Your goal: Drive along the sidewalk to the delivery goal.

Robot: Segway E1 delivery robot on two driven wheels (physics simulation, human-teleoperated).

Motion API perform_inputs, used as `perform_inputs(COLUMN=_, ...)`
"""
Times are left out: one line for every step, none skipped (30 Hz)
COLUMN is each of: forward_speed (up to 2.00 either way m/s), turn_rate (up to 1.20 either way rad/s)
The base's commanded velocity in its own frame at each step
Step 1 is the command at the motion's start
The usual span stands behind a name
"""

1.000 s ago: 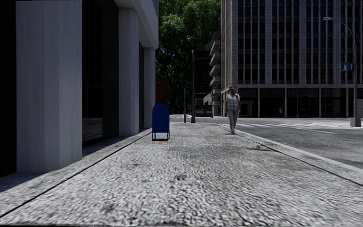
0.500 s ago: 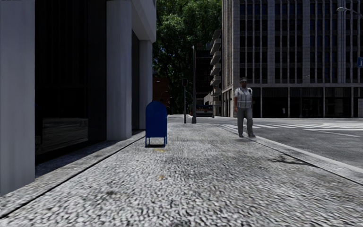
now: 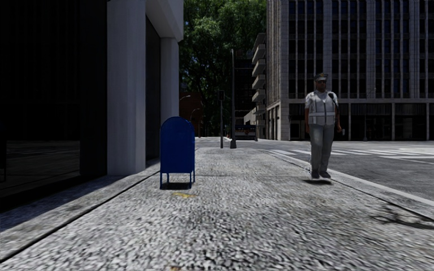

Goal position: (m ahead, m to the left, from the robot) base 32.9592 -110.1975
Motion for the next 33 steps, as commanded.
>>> perform_inputs(forward_speed=2.0, turn_rate=0.0)
perform_inputs(forward_speed=2.0, turn_rate=0.0)
perform_inputs(forward_speed=2.0, turn_rate=0.0)
perform_inputs(forward_speed=2.0, turn_rate=0.0)
perform_inputs(forward_speed=2.0, turn_rate=0.0)
perform_inputs(forward_speed=2.0, turn_rate=0.0)
perform_inputs(forward_speed=2.0, turn_rate=0.0)
perform_inputs(forward_speed=2.0, turn_rate=0.0)
perform_inputs(forward_speed=2.0, turn_rate=0.0)
perform_inputs(forward_speed=2.0, turn_rate=0.0)
perform_inputs(forward_speed=2.0, turn_rate=0.0)
perform_inputs(forward_speed=2.0, turn_rate=-0.31)
perform_inputs(forward_speed=2.0, turn_rate=-0.8)
perform_inputs(forward_speed=2.0, turn_rate=-1.2)
perform_inputs(forward_speed=2.0, turn_rate=-1.2)
perform_inputs(forward_speed=2.0, turn_rate=-1.2)
perform_inputs(forward_speed=2.0, turn_rate=-1.2)
perform_inputs(forward_speed=2.0, turn_rate=-1.2)
perform_inputs(forward_speed=2.0, turn_rate=-1.2)
perform_inputs(forward_speed=2.0, turn_rate=-0.44)
perform_inputs(forward_speed=2.0, turn_rate=-0.44)
perform_inputs(forward_speed=2.0, turn_rate=-0.05)
perform_inputs(forward_speed=2.0, turn_rate=0.0)
perform_inputs(forward_speed=2.0, turn_rate=0.0)
perform_inputs(forward_speed=2.0, turn_rate=0.0)
perform_inputs(forward_speed=2.0, turn_rate=0.0)
perform_inputs(forward_speed=2.0, turn_rate=0.0)
perform_inputs(forward_speed=2.0, turn_rate=0.0)
perform_inputs(forward_speed=2.0, turn_rate=0.0)
perform_inputs(forward_speed=2.0, turn_rate=0.0)
perform_inputs(forward_speed=2.0, turn_rate=0.0)
perform_inputs(forward_speed=2.0, turn_rate=0.0)
perform_inputs(forward_speed=2.0, turn_rate=0.0)
